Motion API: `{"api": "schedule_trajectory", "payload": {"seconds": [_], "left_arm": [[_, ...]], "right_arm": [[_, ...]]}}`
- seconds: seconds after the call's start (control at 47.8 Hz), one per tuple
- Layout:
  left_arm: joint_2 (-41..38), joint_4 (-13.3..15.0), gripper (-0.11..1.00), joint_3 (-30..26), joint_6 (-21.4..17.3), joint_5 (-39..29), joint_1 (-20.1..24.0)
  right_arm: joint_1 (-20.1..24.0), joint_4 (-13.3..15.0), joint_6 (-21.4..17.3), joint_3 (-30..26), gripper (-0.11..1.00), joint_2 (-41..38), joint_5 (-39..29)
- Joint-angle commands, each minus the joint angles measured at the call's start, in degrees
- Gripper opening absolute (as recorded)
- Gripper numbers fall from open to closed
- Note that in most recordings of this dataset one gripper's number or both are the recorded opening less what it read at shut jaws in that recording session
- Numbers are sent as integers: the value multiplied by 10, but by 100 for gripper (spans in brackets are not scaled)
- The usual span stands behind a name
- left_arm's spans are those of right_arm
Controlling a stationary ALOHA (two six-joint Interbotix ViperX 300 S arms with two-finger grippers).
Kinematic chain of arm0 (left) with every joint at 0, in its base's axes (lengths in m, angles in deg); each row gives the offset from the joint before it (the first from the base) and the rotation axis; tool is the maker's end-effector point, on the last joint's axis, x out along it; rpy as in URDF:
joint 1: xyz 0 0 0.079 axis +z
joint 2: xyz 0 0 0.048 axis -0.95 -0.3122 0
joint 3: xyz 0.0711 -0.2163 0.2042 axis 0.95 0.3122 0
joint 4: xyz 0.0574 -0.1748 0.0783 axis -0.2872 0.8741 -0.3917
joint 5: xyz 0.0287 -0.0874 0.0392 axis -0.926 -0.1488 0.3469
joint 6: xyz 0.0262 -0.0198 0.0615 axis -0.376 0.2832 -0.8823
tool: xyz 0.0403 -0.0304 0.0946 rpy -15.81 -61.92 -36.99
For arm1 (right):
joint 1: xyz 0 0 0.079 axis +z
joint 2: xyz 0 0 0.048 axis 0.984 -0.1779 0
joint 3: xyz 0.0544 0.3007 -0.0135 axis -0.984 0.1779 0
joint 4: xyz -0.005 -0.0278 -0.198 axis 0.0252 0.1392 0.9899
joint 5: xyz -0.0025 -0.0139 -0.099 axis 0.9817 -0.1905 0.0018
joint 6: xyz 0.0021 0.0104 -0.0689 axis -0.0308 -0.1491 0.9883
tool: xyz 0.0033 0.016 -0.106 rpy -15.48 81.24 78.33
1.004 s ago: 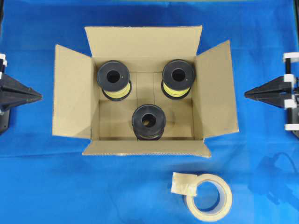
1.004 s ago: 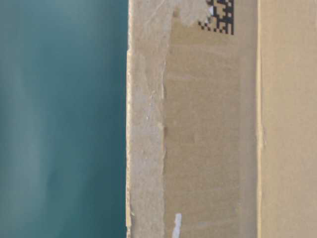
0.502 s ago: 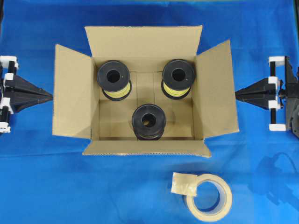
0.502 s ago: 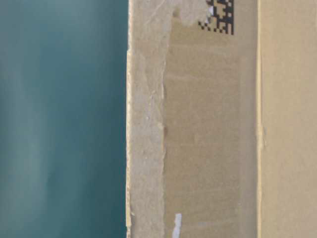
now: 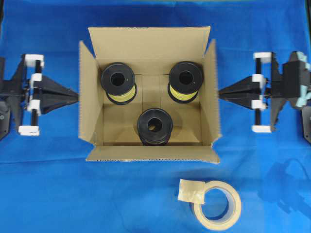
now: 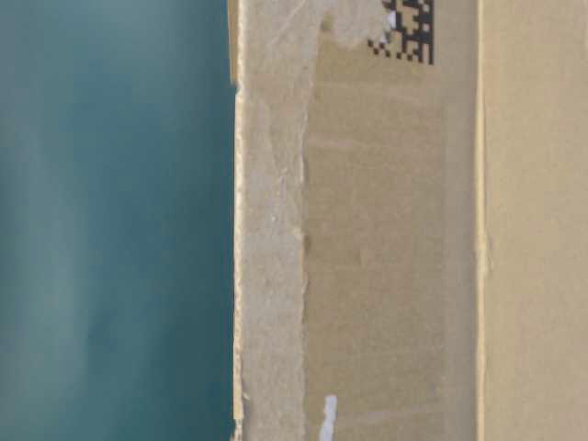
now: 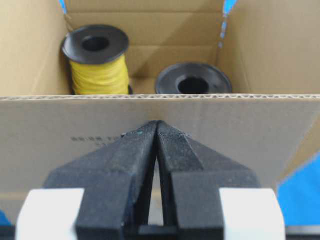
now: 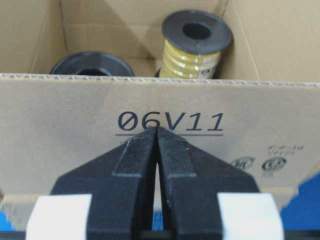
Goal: Close the cardboard box.
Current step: 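Push the left and right side flaps inward with both grippers, then press the left flap down with the left gripper, holding the right flap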
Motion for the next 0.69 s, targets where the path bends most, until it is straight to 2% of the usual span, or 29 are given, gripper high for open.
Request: {"api": "schedule_trajectory", "payload": {"seconds": [0.0,0.23,0.377,0.669], "left_arm": [[-30,0,0,-33,0,9,15],[-117,0,0,-80,0,15,43],[-167,0,0,-115,-1,12,46],[-217,0,0,-153,-11,2,56]], "right_arm": [[-1,1,1,-31,0,-25,20],[-6,1,1,-79,0,-99,36],[-10,1,1,-105,0,-132,36],[-19,-2,-1,-116,0,-160,36]]}}
